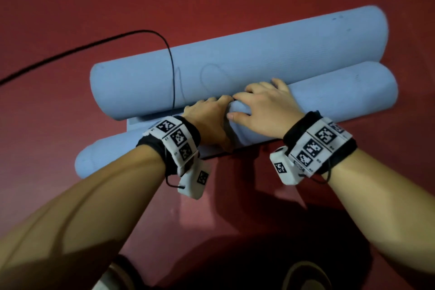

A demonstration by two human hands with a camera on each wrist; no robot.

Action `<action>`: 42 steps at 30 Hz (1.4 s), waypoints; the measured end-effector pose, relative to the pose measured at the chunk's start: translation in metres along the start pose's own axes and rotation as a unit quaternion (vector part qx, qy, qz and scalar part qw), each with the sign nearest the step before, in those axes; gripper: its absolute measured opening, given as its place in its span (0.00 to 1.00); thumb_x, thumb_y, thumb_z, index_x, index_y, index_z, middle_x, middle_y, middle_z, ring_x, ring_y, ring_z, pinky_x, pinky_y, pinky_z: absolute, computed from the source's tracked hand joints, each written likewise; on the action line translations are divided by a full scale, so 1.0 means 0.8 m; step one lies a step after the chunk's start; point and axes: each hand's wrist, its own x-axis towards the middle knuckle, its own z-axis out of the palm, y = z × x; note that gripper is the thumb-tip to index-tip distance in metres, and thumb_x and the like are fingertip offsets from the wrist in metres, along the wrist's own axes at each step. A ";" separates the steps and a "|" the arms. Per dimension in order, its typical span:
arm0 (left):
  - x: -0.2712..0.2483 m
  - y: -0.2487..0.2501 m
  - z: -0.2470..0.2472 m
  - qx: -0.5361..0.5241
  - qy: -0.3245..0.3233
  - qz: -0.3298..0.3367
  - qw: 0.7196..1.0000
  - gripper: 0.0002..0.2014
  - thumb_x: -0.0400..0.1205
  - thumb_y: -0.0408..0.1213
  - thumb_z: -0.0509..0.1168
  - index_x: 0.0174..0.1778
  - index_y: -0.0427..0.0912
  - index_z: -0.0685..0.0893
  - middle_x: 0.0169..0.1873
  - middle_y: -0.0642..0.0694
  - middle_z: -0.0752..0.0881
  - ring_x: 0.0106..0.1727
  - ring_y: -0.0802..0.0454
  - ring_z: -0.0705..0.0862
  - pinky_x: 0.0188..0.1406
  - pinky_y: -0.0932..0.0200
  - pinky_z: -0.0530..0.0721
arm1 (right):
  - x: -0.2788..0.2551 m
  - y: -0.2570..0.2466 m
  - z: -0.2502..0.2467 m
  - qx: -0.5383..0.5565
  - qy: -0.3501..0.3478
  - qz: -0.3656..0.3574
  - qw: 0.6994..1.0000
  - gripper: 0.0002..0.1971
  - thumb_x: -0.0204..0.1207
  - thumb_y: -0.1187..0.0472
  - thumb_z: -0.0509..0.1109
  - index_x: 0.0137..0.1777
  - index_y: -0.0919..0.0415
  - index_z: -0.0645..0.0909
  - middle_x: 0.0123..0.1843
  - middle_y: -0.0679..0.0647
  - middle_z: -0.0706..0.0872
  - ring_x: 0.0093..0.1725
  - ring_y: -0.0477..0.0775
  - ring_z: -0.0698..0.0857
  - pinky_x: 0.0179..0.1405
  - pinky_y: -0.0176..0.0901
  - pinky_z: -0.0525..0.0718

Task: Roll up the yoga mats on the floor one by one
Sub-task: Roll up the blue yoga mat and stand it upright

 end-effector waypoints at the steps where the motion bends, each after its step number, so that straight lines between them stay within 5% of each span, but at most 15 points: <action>1: 0.001 -0.001 -0.002 -0.011 -0.001 0.002 1.000 0.59 0.53 0.59 0.84 0.80 0.55 0.63 0.69 0.46 0.79 0.69 0.39 0.80 0.65 0.37 0.81 | 0.003 0.002 -0.002 0.003 -0.006 -0.006 1.000 0.46 0.61 0.21 0.39 0.68 0.42 0.81 0.68 0.50 0.81 0.72 0.54 0.76 0.76 0.60 0.60; 4: -0.001 -0.005 0.000 -0.026 0.022 0.003 0.999 0.59 0.50 0.59 0.83 0.77 0.54 0.63 0.69 0.47 0.79 0.69 0.40 0.80 0.64 0.38 0.80 | 0.009 0.004 -0.009 0.004 -0.055 -0.015 0.998 0.41 0.66 0.20 0.50 0.73 0.41 0.75 0.79 0.53 0.72 0.81 0.53 0.65 0.77 0.61 0.60; 7: -0.011 -0.001 0.007 -0.002 0.055 -0.003 0.998 0.52 0.59 0.59 0.82 0.77 0.51 0.66 0.70 0.48 0.73 0.70 0.42 0.73 0.65 0.37 0.74 | 0.011 0.004 -0.010 0.005 -0.076 -0.020 0.997 0.34 0.75 0.26 0.58 0.79 0.39 0.70 0.89 0.55 0.53 0.88 0.55 0.48 0.82 0.63 0.54; 9: -0.017 0.003 0.010 0.016 0.083 -0.006 0.996 0.48 0.64 0.63 0.78 0.77 0.51 0.68 0.69 0.47 0.70 0.70 0.42 0.71 0.66 0.34 0.74 | 0.018 0.006 -0.012 0.009 -0.077 -0.017 0.997 0.34 0.76 0.28 0.58 0.81 0.40 0.68 0.90 0.56 0.48 0.88 0.57 0.45 0.83 0.62 0.52; 15: -0.010 -0.003 0.003 -0.016 0.086 -0.011 0.996 0.57 0.56 0.64 0.83 0.79 0.54 0.63 0.69 0.49 0.70 0.71 0.43 0.71 0.66 0.35 0.73 | 0.046 0.009 -0.019 0.024 -0.095 -0.017 0.995 0.38 0.74 0.24 0.55 0.82 0.40 0.66 0.90 0.55 0.46 0.88 0.57 0.45 0.84 0.62 0.52; 21: 0.006 -0.016 -0.013 -0.071 0.074 -0.016 0.995 0.48 0.58 0.60 0.84 0.71 0.53 0.69 0.65 0.52 0.76 0.68 0.47 0.76 0.64 0.39 0.75 | 0.049 -0.002 -0.018 -0.014 -0.053 0.021 0.998 0.37 0.78 0.25 0.49 0.82 0.44 0.67 0.89 0.50 0.56 0.84 0.58 0.59 0.78 0.62 0.59; 26: 0.015 -0.020 -0.022 -0.090 0.063 -0.026 0.994 0.45 0.59 0.59 0.84 0.70 0.57 0.71 0.63 0.55 0.81 0.67 0.49 0.78 0.62 0.42 0.72 | 0.055 -0.005 -0.017 -0.033 -0.042 0.021 0.998 0.36 0.81 0.28 0.45 0.84 0.45 0.62 0.89 0.53 0.53 0.82 0.60 0.66 0.74 0.62 0.63; 32: 0.021 -0.025 -0.036 -0.098 0.052 -0.029 0.993 0.46 0.55 0.66 0.81 0.72 0.66 0.77 0.64 0.52 0.75 0.70 0.44 0.72 0.68 0.35 0.74 | 0.061 0.018 -0.040 0.017 -0.120 -0.040 0.992 0.53 0.63 0.21 0.68 0.86 0.41 0.56 0.90 0.59 0.45 0.85 0.64 0.59 0.81 0.64 0.59; 37: 0.023 -0.028 -0.044 -0.099 0.028 -0.007 0.995 0.54 0.46 0.73 0.70 0.74 0.64 0.76 0.61 0.54 0.76 0.67 0.47 0.77 0.67 0.36 0.77 | 0.049 0.018 -0.028 -0.048 -0.082 -0.023 0.995 0.56 0.58 0.17 0.65 0.85 0.42 0.59 0.90 0.59 0.48 0.84 0.62 0.61 0.79 0.63 0.59; 42: 0.010 -0.017 -0.045 -0.004 0.031 -0.019 0.999 0.51 0.66 0.67 0.76 0.84 0.57 0.62 0.76 0.50 0.76 0.76 0.43 0.74 0.73 0.34 0.72 | 0.055 0.022 -0.028 -0.037 -0.058 -0.037 0.997 0.52 0.62 0.19 0.65 0.85 0.41 0.60 0.90 0.60 0.47 0.83 0.62 0.63 0.78 0.61 0.61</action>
